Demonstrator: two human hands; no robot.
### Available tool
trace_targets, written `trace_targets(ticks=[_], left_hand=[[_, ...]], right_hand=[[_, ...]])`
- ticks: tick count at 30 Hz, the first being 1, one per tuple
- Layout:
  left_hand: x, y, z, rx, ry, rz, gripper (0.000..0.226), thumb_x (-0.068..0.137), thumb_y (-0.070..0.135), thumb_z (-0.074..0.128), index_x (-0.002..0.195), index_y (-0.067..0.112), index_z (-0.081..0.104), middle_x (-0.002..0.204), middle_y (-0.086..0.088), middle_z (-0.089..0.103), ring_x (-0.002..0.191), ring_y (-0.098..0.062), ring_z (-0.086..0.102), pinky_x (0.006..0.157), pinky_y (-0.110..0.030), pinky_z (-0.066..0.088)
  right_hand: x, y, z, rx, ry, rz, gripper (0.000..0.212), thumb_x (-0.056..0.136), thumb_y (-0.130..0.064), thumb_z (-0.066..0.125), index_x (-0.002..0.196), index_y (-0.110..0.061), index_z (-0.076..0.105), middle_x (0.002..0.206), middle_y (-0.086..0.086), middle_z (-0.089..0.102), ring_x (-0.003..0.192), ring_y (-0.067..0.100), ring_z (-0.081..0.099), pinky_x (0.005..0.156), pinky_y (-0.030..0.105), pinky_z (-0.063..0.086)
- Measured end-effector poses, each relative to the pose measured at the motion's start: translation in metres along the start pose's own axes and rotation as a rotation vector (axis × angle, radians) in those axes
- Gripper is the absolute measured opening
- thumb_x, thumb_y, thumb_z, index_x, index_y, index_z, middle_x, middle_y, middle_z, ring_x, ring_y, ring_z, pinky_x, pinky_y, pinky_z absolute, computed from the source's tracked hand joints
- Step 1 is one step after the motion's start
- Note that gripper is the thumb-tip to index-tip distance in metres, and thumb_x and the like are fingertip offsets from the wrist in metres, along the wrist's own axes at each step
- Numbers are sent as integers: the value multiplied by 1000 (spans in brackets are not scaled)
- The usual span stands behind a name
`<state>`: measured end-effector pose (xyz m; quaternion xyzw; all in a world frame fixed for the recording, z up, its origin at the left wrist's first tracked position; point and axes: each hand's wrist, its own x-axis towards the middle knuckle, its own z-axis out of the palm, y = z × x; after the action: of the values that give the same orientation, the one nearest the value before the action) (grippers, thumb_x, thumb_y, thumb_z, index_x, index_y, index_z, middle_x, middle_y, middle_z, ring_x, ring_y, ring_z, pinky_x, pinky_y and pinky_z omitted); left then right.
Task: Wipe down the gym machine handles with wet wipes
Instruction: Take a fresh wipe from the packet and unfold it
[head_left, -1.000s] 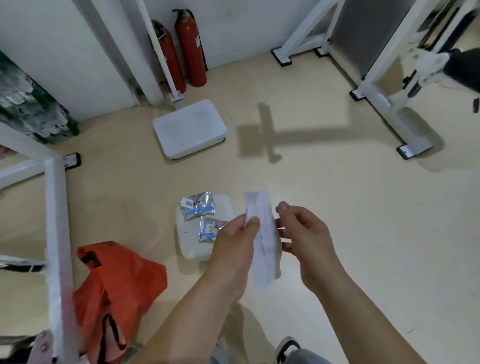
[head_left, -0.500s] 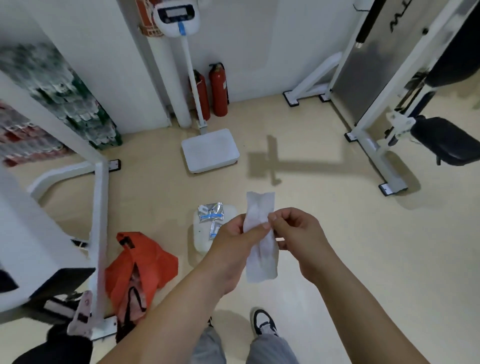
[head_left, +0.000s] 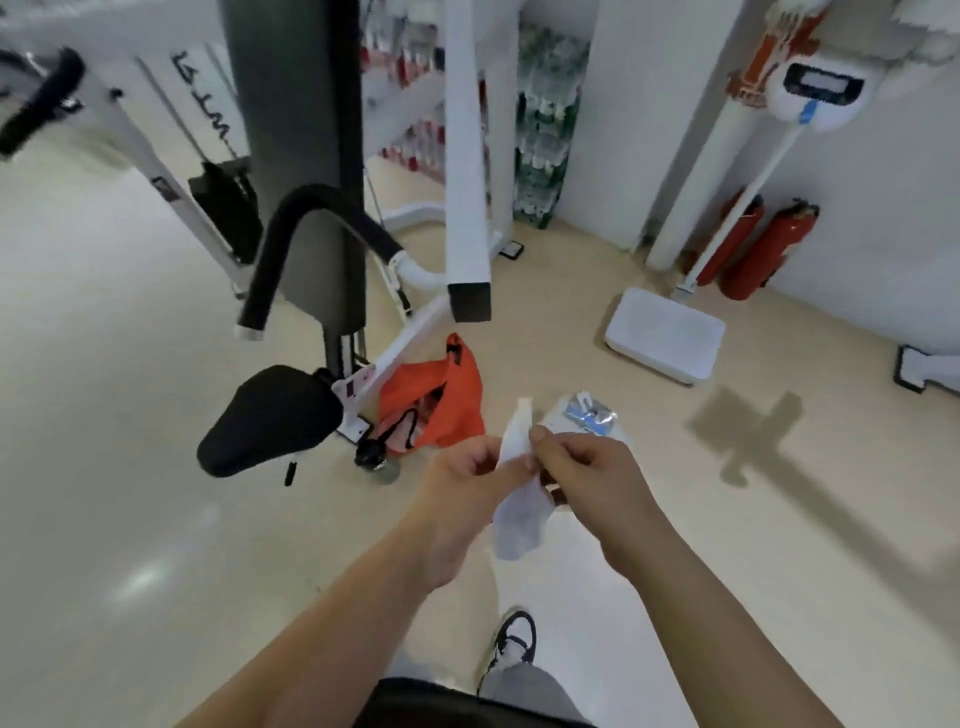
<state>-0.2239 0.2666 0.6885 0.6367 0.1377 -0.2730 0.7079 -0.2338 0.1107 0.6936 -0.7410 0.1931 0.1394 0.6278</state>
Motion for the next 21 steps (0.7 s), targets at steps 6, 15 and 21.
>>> trace_targets(ticks=[6,15,21], left_hand=[[-72,-24,-113,-93,295,98,20,84,12,80,100,4,70,96,-21,75,86,-40,73,72,-43,61],[-218,-80,-319,-354,598,215,23,78,16,84,78,5,63,77,-19,65,72,-32,65,67,-43,52],[-311,-130,-453,-570,650,246,33,78,20,84,72,19,52,84,-14,57,76,-26,57,63,-34,44]], right_hand=[[-20,-26,128,-221,-390,-145,25,98,-33,67,86,-16,80,85,13,75,79,24,69,81,51,57],[-107,-39,377,-370,-714,-135,25,103,-14,57,93,-13,79,88,6,79,85,24,76,75,42,64],[-158,-29,525,-251,-888,137,27,107,-12,49,114,2,70,107,21,76,102,38,74,90,50,60]])
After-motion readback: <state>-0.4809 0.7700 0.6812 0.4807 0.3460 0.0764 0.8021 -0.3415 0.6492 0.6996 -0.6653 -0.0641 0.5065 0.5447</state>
